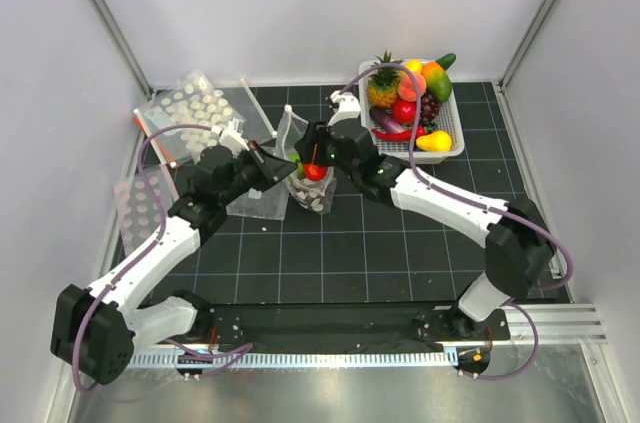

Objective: Place the food in the zip-top bag and seal the zipper
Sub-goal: Place the fake fruit in the zipper food storage bag.

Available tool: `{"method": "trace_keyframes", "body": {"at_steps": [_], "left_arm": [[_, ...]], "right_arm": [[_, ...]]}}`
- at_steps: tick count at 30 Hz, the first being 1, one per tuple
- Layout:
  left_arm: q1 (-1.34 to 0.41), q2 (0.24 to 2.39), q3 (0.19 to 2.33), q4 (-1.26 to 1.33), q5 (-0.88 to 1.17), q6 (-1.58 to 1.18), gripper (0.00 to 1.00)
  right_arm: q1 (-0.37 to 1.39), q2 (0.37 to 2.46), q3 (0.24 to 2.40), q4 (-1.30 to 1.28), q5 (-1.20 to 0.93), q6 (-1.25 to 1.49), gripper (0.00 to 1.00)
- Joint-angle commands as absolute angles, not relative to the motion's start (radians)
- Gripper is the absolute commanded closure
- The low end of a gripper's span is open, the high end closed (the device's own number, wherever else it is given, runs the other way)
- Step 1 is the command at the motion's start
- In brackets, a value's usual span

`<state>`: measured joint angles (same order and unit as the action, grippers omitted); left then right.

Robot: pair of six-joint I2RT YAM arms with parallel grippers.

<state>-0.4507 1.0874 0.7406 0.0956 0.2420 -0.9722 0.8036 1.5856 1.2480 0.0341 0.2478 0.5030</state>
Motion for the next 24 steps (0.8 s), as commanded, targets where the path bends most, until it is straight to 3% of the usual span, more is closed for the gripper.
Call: {"method": "trace_keyframes", "body": {"at_steps": [1, 6, 7, 10, 11, 19, 24], "left_arm": [[-0.445, 1.061, 0.736, 0.161, 0.238, -0.991, 1.0], [-0.443, 1.081, 0.735, 0.17, 0.249, -0.999, 1.0], [-0.442, 1.084, 0.735, 0.169, 0.247, -0.999, 1.0], [-0.434, 1.083, 0.733, 0.169, 0.25, -1.0, 1.0], [-0.431, 1.08, 0.733, 0.167, 0.252, -0.999, 1.0], [-0.428, 1.058, 0.733, 0.138, 0.213, -0.98, 1.0], [-0.43, 1.023, 0.733, 0.109, 0.175, -0.953, 1.0]], "right_arm": [[0.807, 1.597, 1.23, 0.173, 0.247, 0.451, 0.67], [0.807, 1.649, 1.284, 0.153, 0.238, 0.436, 0.64], [0.807, 1.663, 1.29, 0.153, 0.239, 0.434, 0.56], [0.808, 1.674, 1.312, 0.137, 0.261, 0.425, 0.1], [0.808, 1.671, 1.315, 0.127, 0.271, 0.419, 0.07], [0.808, 1.608, 1.35, 0.023, 0.383, 0.359, 0.08], [0.74, 1.559, 1.407, -0.139, 0.486, 0.334, 0.23]]}}
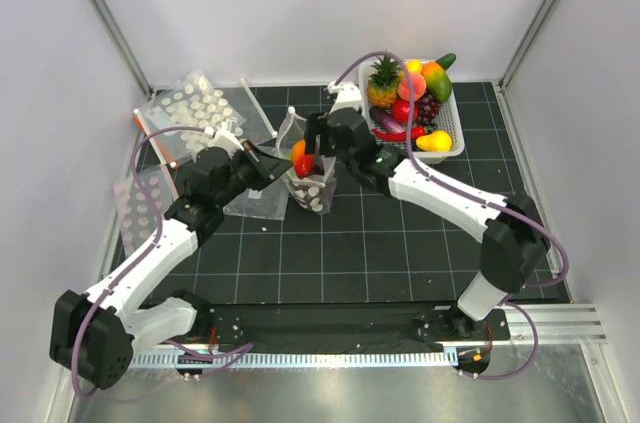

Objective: Place the food in the zip-top bag and seal the zipper
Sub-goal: Place the fake fruit in the zipper food storage bag, then pick up the fake fruit from the bin.

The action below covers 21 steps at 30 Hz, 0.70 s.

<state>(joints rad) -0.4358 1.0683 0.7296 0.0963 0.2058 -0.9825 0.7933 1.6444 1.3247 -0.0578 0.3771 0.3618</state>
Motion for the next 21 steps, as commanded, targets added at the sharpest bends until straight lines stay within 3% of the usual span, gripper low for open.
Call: {"method": "trace_keyframes", "body": {"at_steps": [1, 8, 12, 21], "left_arm": [[-0.43, 1.02, 0.735, 0.106, 0.167, -0.95, 1.0], [-0.43, 1.017, 0.735, 0.103, 0.164, -0.943, 1.0], [-0.43, 1.019, 0.735, 0.104, 0.17, -0.945, 1.0], [-0.43, 1.012, 0.733, 0.107, 0.175, -0.942, 1.0]], "right_arm": [[0.706, 1.554, 1.42, -0.162, 0.471, 0.359, 0.24], [0.465, 1.552, 1.411, -0.238, 0.439, 0.385, 0.25], [0.364, 1.63, 1.433, -0.313, 0.498, 0.486, 0.12], [0.249, 1.802, 1.59, -0.587, 0.684, 0.713, 0.0]]}}
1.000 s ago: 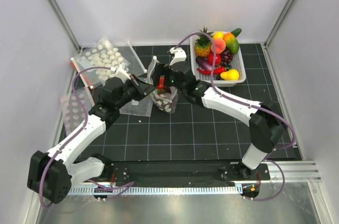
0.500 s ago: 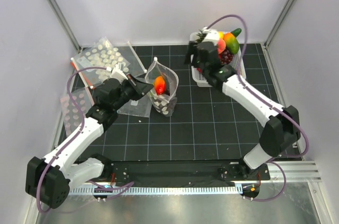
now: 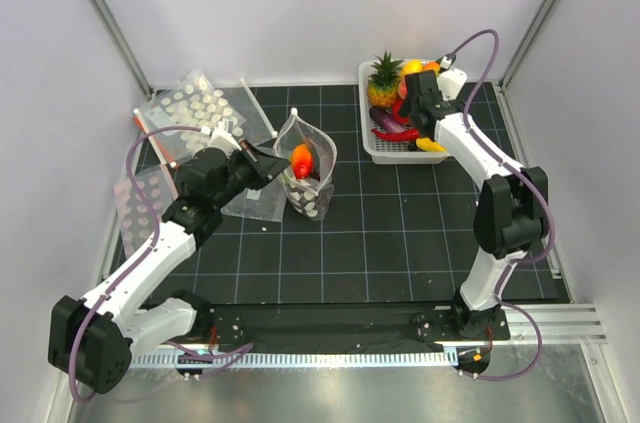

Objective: Place the food in the zip-top bag and seal the zipper
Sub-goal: Pick up the fake fruit from the bin.

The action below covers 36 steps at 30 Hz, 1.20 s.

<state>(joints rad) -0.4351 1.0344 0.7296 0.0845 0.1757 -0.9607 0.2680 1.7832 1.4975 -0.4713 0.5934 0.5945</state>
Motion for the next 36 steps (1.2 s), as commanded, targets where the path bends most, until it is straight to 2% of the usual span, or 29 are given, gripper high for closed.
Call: {"method": "trace_keyframes", "body": {"at_steps": [1, 21, 24, 25, 26, 28, 29, 30, 31, 33, 36], "left_arm": [[-0.43, 1.011, 0.733, 0.107, 0.176, -0.94, 1.0], [-0.43, 1.009, 0.733, 0.107, 0.178, -0.937, 1.0], [-0.431, 1.009, 0.732, 0.106, 0.175, -0.936, 1.0], [-0.43, 1.006, 0.733, 0.104, 0.175, -0.934, 1.0], [-0.43, 1.006, 0.733, 0.104, 0.175, -0.934, 1.0], [-0.43, 1.006, 0.733, 0.104, 0.173, -0.934, 0.99], [-0.43, 1.006, 0.735, 0.104, 0.175, -0.934, 1.0], [-0.43, 1.005, 0.735, 0.104, 0.175, -0.934, 1.0], [-0.43, 1.006, 0.735, 0.104, 0.175, -0.934, 1.0], [-0.43, 1.006, 0.735, 0.104, 0.175, -0.934, 1.0], [-0.43, 1.008, 0.735, 0.104, 0.176, -0.933, 1.0]], "right_arm": [[0.239, 1.816, 1.606, -0.632, 0.677, 0.725, 0.0], [0.175, 1.988, 1.594, -0.58, 0.632, 0.762, 0.0], [0.163, 2.014, 1.589, -0.557, 0.621, 0.768, 0.03], [0.158, 2.02, 1.586, -0.543, 0.602, 0.769, 0.05], [0.152, 2.025, 1.583, -0.532, 0.591, 0.77, 0.13], [0.147, 2.028, 1.572, -0.514, 0.575, 0.775, 0.21], [0.146, 2.022, 1.565, -0.508, 0.577, 0.775, 0.28], [0.147, 1.994, 1.54, -0.477, 0.575, 0.773, 0.43], [0.147, 1.979, 1.525, -0.46, 0.577, 0.773, 0.47], [0.147, 1.941, 1.49, -0.436, 0.574, 0.769, 0.55], [0.149, 1.875, 1.473, -0.425, 0.561, 0.764, 0.57]]}}
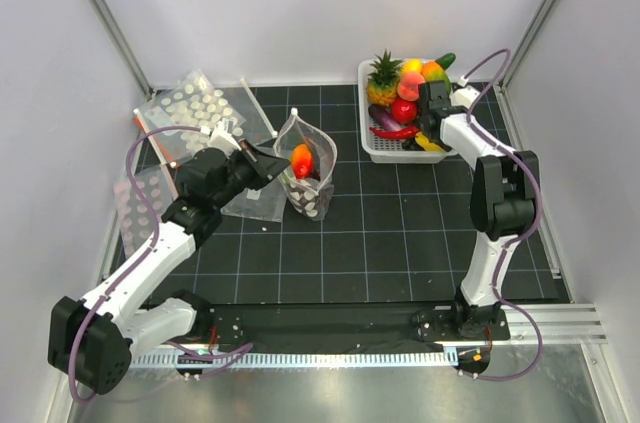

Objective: Place the food in the zip-top bag and seal the zipper
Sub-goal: Pick up the fake fruit from the bin, then place the fake fruit in the zipper food storage bag.

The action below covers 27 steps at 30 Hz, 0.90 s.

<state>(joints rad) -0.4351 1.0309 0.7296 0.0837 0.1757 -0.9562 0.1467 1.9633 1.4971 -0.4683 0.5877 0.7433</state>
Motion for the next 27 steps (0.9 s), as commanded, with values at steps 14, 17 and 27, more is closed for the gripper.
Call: {"method": "trace_keyframes", "body": {"at_steps": [14, 17, 27], "left_arm": [[-0.43, 1.012, 0.735, 0.104, 0.17, -0.928, 1.0], [-0.43, 1.008, 0.735, 0.101, 0.163, -0.927, 1.0], [-0.43, 1.014, 0.733, 0.106, 0.178, -0.933, 1.0]], "right_arm": [[0.405, 1.545, 1.422, -0.336, 0.532, 0.644, 0.6], [0.492, 1.499, 1.39, -0.279, 0.45, 0.608, 0.6], [0.75, 1.41, 1.327, -0.115, 0.276, 0.463, 0.67]]}}
